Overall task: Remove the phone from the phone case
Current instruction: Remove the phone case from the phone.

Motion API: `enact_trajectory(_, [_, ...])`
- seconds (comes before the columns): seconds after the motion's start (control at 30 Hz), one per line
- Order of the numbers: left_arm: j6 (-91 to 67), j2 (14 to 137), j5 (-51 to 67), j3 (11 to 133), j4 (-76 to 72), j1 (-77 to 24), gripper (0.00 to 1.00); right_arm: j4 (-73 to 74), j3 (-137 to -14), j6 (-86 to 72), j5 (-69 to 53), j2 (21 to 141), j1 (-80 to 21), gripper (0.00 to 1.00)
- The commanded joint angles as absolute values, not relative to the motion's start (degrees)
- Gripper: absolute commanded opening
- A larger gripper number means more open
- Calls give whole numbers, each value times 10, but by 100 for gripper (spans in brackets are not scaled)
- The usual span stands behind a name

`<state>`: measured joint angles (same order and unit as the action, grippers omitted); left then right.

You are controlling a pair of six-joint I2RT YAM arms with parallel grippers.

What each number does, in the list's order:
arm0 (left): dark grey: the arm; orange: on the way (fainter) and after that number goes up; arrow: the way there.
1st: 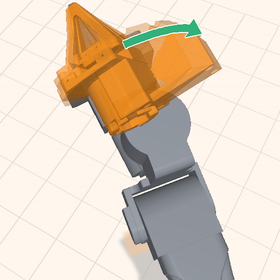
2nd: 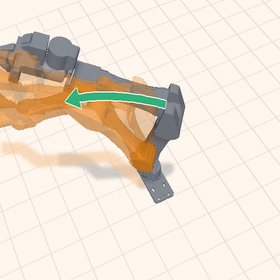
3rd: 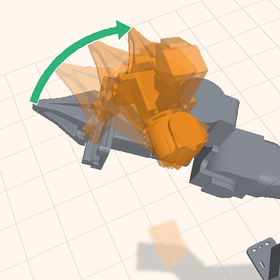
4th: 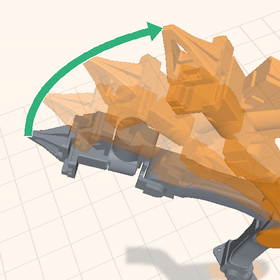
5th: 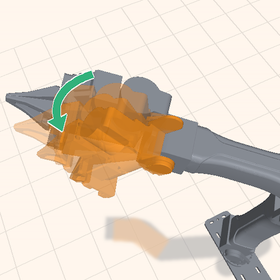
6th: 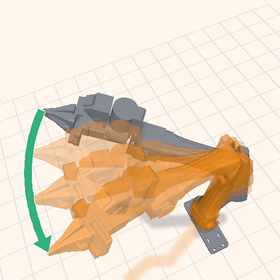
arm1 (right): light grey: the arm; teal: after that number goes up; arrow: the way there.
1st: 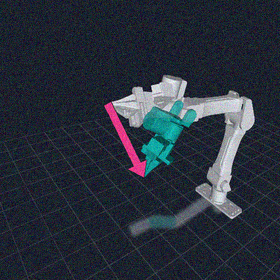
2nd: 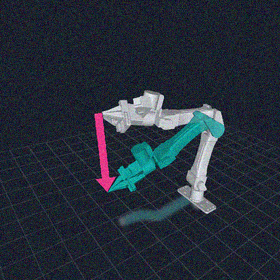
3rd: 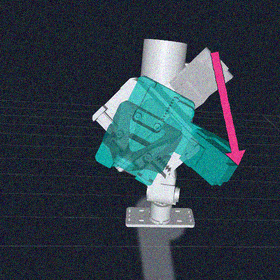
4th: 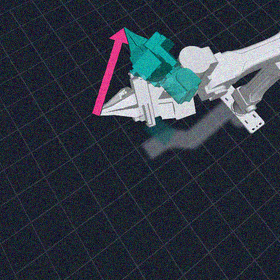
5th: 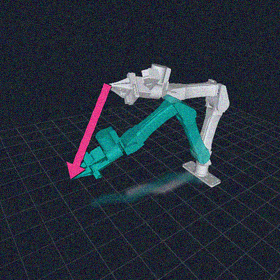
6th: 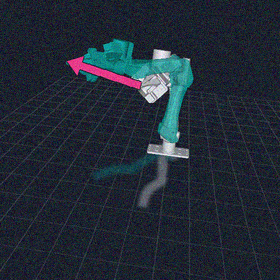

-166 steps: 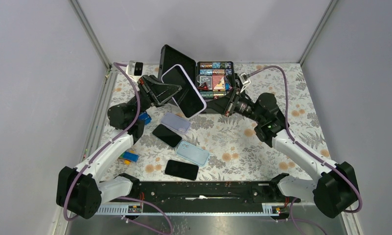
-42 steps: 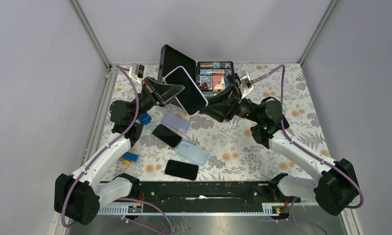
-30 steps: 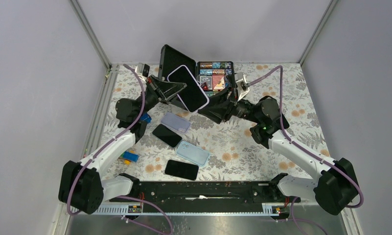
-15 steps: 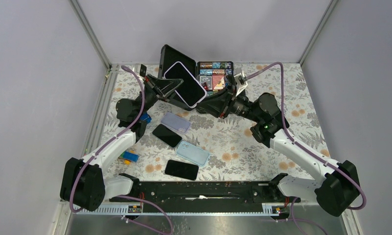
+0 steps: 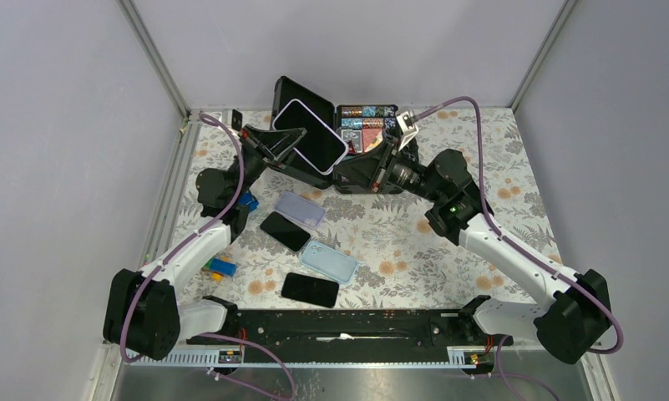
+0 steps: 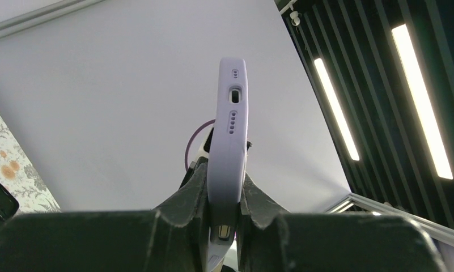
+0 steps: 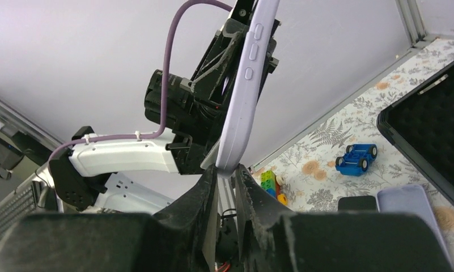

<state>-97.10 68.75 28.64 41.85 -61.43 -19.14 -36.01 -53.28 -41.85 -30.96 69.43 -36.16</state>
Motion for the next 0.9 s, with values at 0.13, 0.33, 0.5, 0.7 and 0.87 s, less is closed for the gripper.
enact_trajectory(0.13, [-1071,620,384,454,-812,-219,0,-199,-530,-451,-114,770,-321,14])
enact_trajectory(0.33, [-1080,615,389,461,-822,-219,0,-218,-522,-484,-124,801,-308,14])
enact_trajectory(0.5, [-1080,613,389,460,-823,-220,0,-254,-524,-507,-147,822,-299,14])
enact_trajectory(0.7, [-1073,619,387,458,-820,-220,0,-353,-504,-516,-187,824,-298,21])
enact_trajectory(0.87, [-1066,627,384,454,-819,-220,0,-487,-474,-524,-242,811,-298,49])
